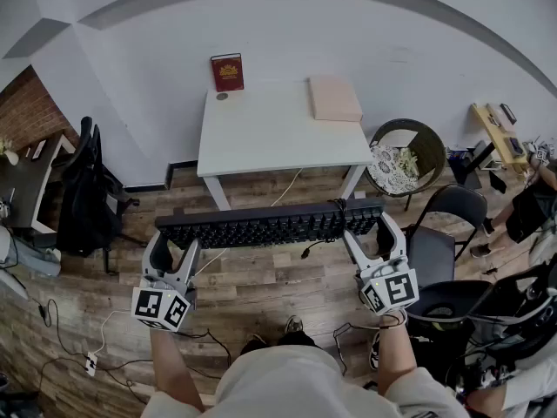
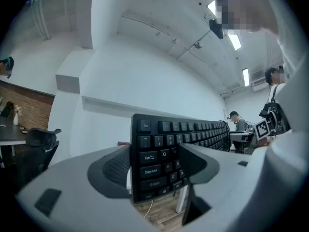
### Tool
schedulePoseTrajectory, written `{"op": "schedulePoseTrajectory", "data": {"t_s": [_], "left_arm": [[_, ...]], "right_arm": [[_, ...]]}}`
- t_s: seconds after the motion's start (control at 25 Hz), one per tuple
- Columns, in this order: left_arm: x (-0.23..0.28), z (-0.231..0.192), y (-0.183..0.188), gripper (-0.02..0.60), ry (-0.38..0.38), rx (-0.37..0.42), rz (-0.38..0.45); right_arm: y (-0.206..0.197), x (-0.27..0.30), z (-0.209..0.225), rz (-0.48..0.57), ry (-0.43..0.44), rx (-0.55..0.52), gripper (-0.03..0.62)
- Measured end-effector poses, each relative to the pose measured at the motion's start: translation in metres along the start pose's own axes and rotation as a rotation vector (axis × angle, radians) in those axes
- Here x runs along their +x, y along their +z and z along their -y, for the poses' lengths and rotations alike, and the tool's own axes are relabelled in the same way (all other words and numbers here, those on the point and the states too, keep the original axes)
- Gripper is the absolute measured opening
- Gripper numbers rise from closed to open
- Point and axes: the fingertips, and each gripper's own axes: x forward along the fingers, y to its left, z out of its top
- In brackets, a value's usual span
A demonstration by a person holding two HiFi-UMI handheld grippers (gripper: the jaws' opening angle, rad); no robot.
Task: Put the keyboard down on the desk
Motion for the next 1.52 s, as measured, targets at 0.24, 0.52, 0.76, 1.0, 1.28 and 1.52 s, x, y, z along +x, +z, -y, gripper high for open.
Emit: {"op": "schedulePoseTrajectory", "data": {"t_s": [0.24, 0.52, 0.76, 1.0, 1.28, 1.52], "left_arm": [[0.002, -0.002, 0.002, 0.313, -0.004, 0.01, 0.002], [0.001, 0.003, -0.004, 0.313, 0.013, 0.0, -0.009], [0.0, 0.009, -0.001, 0.313, 0.025, 0.013, 0.0], [0.005, 0.043, -0.006, 0.313, 0.049, 0.02, 0.0], [0.025, 0.043, -0.009, 0.313, 0.038, 0.014, -0.01], [0.059, 0.039, -0.024, 0.313, 0.004, -0.003, -0.024]], "right_arm": [[-0.001, 0.002, 0.0, 0.001, 0.001, 0.004, 0.323], [-0.005, 0.003, 0.004, 0.0, 0.012, 0.003, 0.324], [-0.007, 0.001, 0.009, 0.017, 0.034, 0.007, 0.322], [-0.014, -0.014, 0.038, 0.02, 0.056, 0.019, 0.321], [-0.018, -0.004, 0.052, 0.016, 0.042, 0.011, 0.321], [-0.032, 0.007, 0.069, -0.013, 0.013, 0.01, 0.321]]}}
